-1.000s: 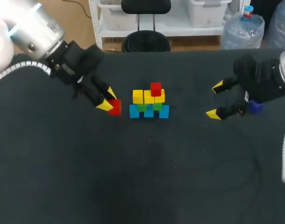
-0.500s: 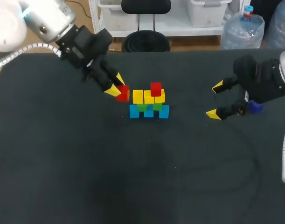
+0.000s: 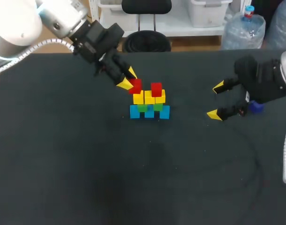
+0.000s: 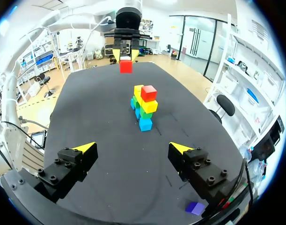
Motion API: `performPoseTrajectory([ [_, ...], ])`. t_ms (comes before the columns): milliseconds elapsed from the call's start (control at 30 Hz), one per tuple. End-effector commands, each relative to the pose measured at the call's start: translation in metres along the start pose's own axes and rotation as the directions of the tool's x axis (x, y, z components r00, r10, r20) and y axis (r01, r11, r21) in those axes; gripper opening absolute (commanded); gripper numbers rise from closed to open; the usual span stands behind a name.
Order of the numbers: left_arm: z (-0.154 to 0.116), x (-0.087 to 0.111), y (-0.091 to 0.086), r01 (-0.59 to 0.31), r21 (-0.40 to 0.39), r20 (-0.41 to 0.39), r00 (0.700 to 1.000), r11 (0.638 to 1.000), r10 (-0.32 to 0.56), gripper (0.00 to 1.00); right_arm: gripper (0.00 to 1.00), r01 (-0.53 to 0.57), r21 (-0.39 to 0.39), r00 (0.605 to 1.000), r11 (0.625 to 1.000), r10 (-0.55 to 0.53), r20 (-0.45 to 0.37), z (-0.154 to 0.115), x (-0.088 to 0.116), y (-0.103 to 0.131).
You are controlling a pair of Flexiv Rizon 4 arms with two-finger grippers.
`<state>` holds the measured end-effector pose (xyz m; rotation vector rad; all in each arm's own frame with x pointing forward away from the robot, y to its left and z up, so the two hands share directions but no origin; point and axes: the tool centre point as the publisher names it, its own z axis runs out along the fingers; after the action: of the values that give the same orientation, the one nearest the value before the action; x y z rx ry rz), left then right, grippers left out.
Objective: Place the blue cubes, place green cubes on the blue cubes, place the yellow cubes on the green cubes, then place the red cubes on the yellow cubes, and place purple cube on the red cubes.
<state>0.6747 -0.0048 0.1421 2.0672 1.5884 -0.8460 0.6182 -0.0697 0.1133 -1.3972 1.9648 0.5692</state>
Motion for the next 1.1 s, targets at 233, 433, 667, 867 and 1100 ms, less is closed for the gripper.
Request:
performPoseTrajectory([
  [233,0.010,0.008,0.022,0.003,0.024,-0.031,1.000,1.000,-0.003,0.00,1.00,0.001,-0.003,1.000,1.000,-0.001,0.005,0.001,0.001,-0.001],
  [433,0.015,0.010,0.027,0.019,-0.015,-0.038,0.999,1.000,-0.019,0.00,1.00,0.001,-0.003,1.000,1.000,-0.001,0.005,0.001,0.001,-0.001],
  [667,0.020,0.012,0.031,0.033,-0.043,-0.026,0.999,0.999,-0.034,0.00,1.00,0.001,-0.003,1.000,1.000,-0.001,0.005,0.001,0.001,-0.001],
  [867,0.025,0.014,0.033,0.043,-0.059,-0.023,0.999,0.997,-0.044,0.00,1.00,0.001,-0.003,1.000,1.000,-0.001,0.005,0.001,0.001,-0.001],
  [1100,0.028,0.015,0.033,0.058,-0.078,-0.015,0.998,0.995,-0.059,0.00,1.00,0.001,-0.003,1.000,1.000,-0.001,0.005,0.001,0.001,-0.001],
])
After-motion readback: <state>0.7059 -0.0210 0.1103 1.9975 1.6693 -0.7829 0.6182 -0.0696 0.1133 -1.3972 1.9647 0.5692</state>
